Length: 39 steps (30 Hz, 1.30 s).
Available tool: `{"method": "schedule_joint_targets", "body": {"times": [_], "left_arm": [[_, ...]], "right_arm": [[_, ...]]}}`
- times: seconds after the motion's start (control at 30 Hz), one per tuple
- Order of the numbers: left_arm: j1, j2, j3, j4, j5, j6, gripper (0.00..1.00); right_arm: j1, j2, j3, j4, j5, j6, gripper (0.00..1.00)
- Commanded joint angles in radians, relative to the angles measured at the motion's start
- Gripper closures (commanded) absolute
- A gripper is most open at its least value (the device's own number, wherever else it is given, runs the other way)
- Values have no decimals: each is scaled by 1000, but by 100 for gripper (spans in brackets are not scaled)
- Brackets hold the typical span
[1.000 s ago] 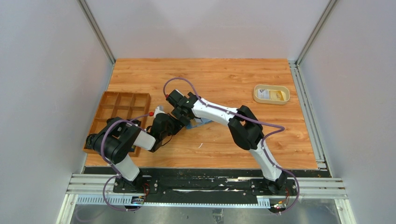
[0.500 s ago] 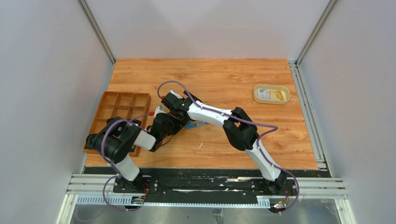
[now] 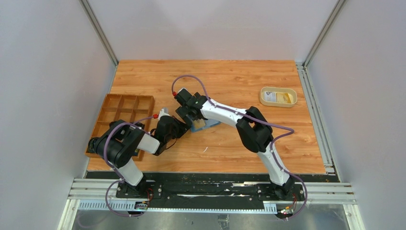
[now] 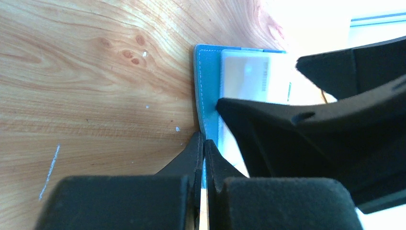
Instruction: Take the credit cards out of the card holder
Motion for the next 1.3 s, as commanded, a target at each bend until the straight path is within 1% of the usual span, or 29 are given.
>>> {"method": "schedule_joint_targets", "body": {"times": [0.0,0.1,0.13,0.2,0.4,0.5,0.57,0.6,0.73,0.83,1.03,1.1,1.13,1.2,1.27], "left_arm": [[-2,25,0,-120,-13,44,100],[-2,21,-5,-121,-15,44,100],[-1,18,-5,-127,-16,45,100],[-1,13,-6,-133,-17,48,100],[-2,6,-5,-137,-17,51,100],[-2,8,-3,-137,-15,51,100],[-1,8,-2,-137,-15,51,100],[-2,7,-4,-137,-17,51,100],[-2,-3,-2,-155,-26,56,100],[-2,-10,3,-169,-32,63,100],[-2,-15,4,-183,-38,71,100],[-2,-12,4,-183,-40,70,100],[-2,-8,4,-183,-40,70,100],[-2,-4,4,-183,-41,69,100],[-2,-3,2,-183,-42,69,100]], "right_arm": [[8,-9,-47,17,-288,114,0],[6,-22,-70,44,-354,158,0],[3,-34,-87,58,-404,170,0],[-10,-51,-130,92,-437,195,0],[-108,-148,-339,265,-595,283,1],[-156,-158,-390,316,-684,297,8],[-180,-161,-415,353,-749,315,16],[-187,-164,-428,369,-775,324,19],[-206,-190,-491,434,-853,366,23],[-230,-205,-554,484,-894,422,23],[-313,-226,-701,597,-967,560,24],[-334,-227,-733,645,-994,593,25],[-341,-223,-749,665,-1021,607,27],[-350,-217,-767,719,-1062,644,32],[-351,-210,-783,770,-1094,679,40]]}}
